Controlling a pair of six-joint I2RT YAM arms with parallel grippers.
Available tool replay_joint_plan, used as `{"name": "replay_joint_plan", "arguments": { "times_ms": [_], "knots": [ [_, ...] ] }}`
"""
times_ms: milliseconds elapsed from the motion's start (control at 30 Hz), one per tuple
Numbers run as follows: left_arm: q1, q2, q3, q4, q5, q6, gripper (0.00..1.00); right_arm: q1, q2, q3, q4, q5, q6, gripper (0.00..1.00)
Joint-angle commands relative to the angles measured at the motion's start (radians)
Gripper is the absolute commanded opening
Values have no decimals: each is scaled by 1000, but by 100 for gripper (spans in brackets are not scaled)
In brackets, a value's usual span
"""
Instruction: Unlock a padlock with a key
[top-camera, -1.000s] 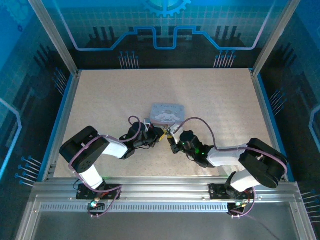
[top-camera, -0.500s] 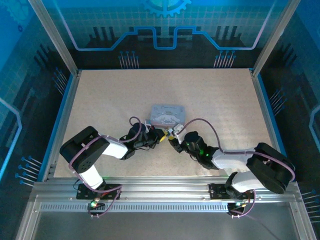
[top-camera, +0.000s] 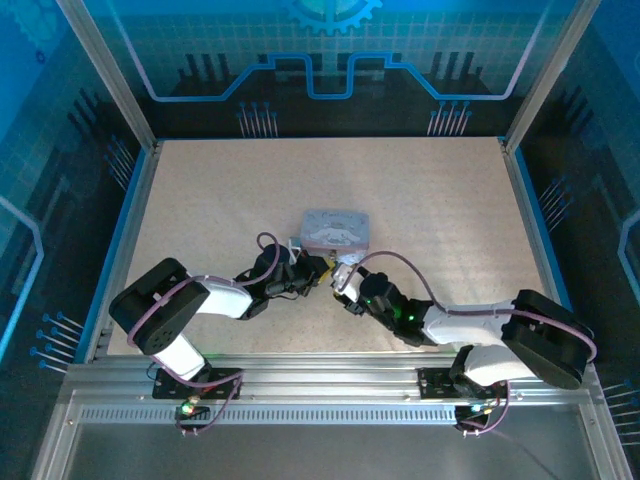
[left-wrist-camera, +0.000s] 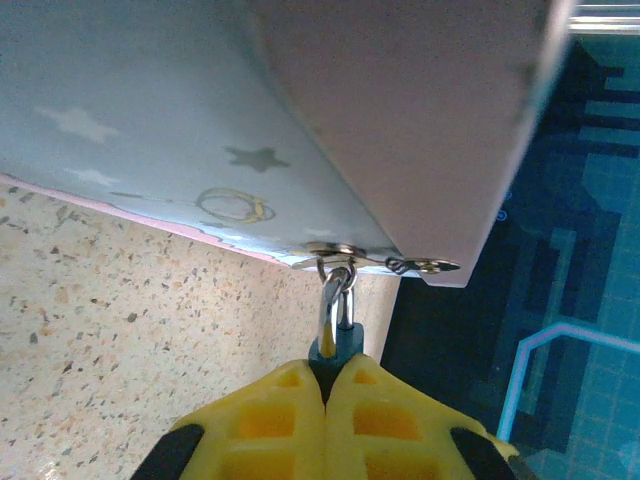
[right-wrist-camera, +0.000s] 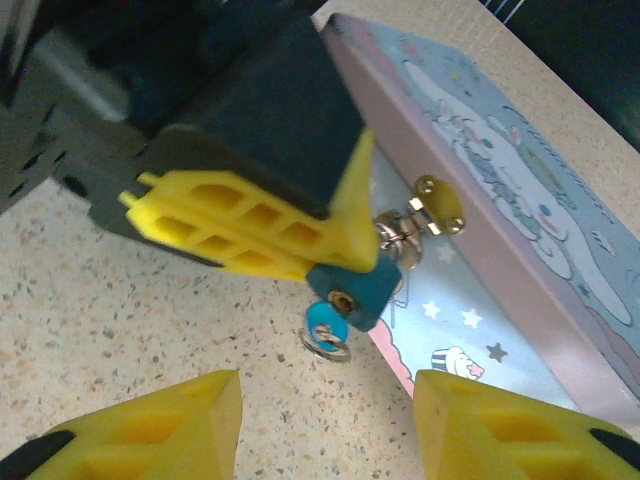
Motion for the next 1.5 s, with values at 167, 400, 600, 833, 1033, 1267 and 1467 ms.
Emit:
{"name": "replay_joint_plan", "arguments": {
  "times_ms": [167,400,600,833,1033,1267,1467],
  "knots": [
    [-3,-25,-2,3,17,8,0,45,98,61,56,139,-104,49],
    [-3,-20,-3,5,17,9,0,47,134,83,79,145,-111,43],
    [-4,-8,0,16,20,4,0,50,144,85,85,148,-99,30],
    [-4,14,3,40,29,-5,0,54,158,97,91,153,-82,16],
    [-2,18,2,37,30,-3,0,55,171,111,92,144,-44,3],
    [-3,19,3,39,32,-4,0,54,185,128,81,117,30,0],
    [-5,23,1,36,27,1,0,52,194,148,31,82,190,0]
  ]
}}
